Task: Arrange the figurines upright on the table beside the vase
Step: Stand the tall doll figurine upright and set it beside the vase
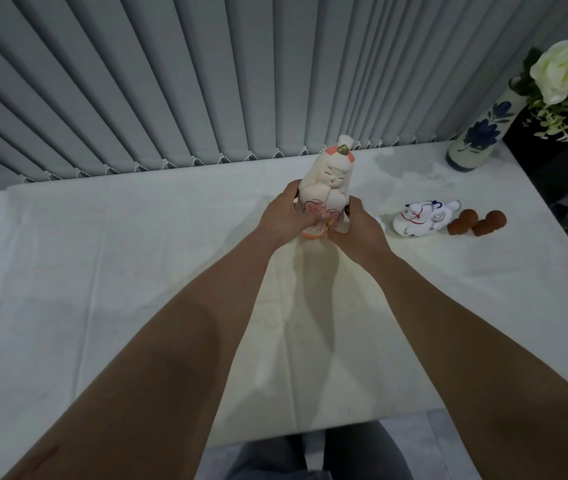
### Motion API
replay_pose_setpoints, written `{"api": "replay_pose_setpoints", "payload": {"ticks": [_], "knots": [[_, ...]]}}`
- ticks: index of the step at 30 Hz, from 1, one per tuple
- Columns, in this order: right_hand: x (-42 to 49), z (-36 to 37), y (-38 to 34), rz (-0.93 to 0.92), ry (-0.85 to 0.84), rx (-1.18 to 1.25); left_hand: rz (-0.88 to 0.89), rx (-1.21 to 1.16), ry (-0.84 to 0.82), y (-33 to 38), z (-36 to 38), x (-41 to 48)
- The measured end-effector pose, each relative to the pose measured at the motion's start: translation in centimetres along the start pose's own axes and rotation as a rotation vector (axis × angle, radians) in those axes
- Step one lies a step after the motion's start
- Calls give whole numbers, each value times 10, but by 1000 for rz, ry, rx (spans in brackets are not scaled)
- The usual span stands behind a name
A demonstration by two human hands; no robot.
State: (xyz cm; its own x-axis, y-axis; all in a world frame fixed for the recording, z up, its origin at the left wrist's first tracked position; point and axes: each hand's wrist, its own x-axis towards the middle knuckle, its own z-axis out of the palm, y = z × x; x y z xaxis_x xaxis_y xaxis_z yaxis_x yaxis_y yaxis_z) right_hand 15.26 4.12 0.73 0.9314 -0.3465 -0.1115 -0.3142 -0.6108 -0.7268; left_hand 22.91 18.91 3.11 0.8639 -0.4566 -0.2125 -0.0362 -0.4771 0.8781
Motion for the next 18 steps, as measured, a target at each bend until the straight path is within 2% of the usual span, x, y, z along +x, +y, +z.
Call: {"api": "replay_pose_setpoints", "payload": {"ticks": [10,18], "knots": [[20,-14,-2,-11,-45,13,-17,-12,13,10,4,11],[63,-80,3,-70,55,24,45,-46,12,68,30,66]]}}
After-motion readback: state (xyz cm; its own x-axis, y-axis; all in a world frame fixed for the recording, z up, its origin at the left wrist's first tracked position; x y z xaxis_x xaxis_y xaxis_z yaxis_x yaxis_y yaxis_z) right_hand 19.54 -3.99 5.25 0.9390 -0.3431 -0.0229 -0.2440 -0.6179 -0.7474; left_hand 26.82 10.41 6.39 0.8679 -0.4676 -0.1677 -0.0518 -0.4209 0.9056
